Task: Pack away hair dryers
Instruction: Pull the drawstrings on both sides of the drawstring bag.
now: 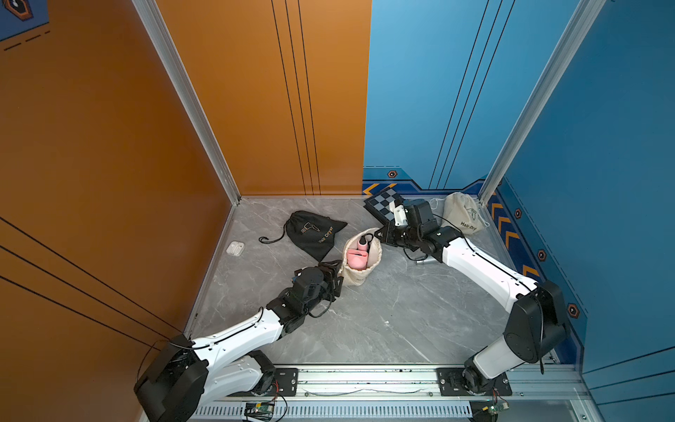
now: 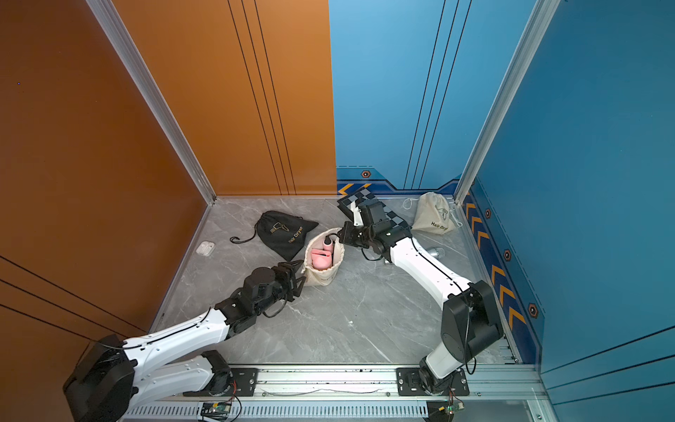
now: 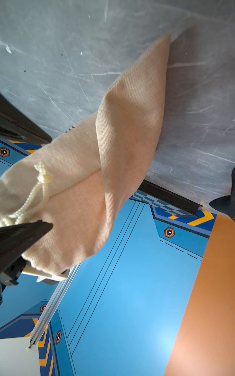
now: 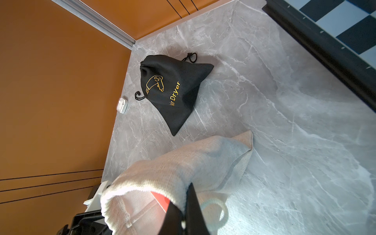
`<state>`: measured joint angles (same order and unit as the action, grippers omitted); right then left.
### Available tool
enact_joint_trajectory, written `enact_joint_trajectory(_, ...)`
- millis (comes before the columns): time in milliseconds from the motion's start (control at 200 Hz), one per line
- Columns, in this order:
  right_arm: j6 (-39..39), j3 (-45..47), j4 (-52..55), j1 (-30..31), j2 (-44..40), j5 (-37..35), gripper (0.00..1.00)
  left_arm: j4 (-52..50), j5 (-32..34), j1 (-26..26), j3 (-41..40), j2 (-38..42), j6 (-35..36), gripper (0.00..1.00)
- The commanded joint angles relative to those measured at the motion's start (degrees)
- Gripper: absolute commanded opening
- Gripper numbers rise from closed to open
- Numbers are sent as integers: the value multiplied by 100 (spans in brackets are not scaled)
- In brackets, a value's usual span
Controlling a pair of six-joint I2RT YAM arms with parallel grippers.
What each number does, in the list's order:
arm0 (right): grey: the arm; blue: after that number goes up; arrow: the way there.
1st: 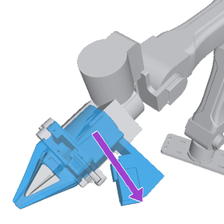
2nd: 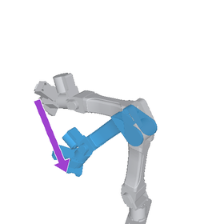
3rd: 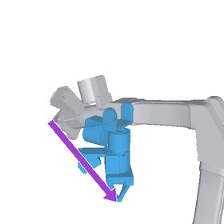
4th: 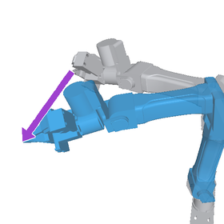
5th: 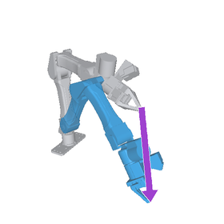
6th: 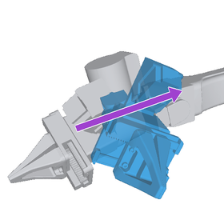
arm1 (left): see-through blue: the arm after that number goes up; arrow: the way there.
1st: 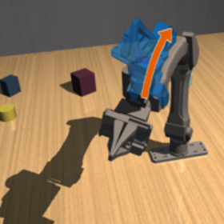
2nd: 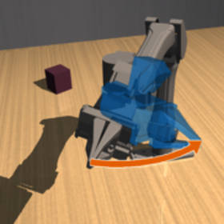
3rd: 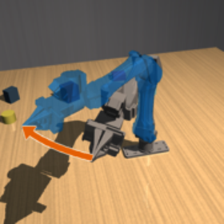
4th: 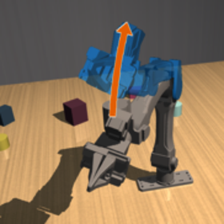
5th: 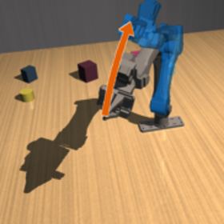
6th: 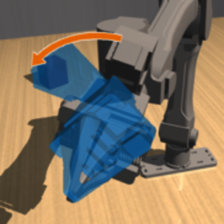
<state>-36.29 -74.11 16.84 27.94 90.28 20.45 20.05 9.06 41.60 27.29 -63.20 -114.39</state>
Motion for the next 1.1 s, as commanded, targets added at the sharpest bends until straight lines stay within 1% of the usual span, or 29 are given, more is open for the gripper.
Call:
enact_joint_trajectory(0,-5,70,-217,-61,-256,-132,0,81,473,34,114,147,-83,62)
enact_joint_trajectory(400,-42,150,-317,-71,-300,-73,0,60,779,-109,209,137,-74,61)
enact_joint_trajectory(651,-27,177,-330,-87,-318,-102,0,-169,947,-90,119,373,-42,61)
enact_joint_trajectory(796,-18,177,-328,-109,-292,-129,0,-332,1071,85,83,500,-112,61)
enact_joint_trajectory(891,-10,186,-325,-131,-266,-117,0,-431,1283,345,38,528,-218,61)
enact_joint_trajectory(996,-1,203,-332,-148,-265,-94,0,-419,1486,606,2,457,-347,62)
enact_joint_trajectory(1096,-10,203,-348,-141,-300,-82,0,-398,1581,749,39,311,-463,62)
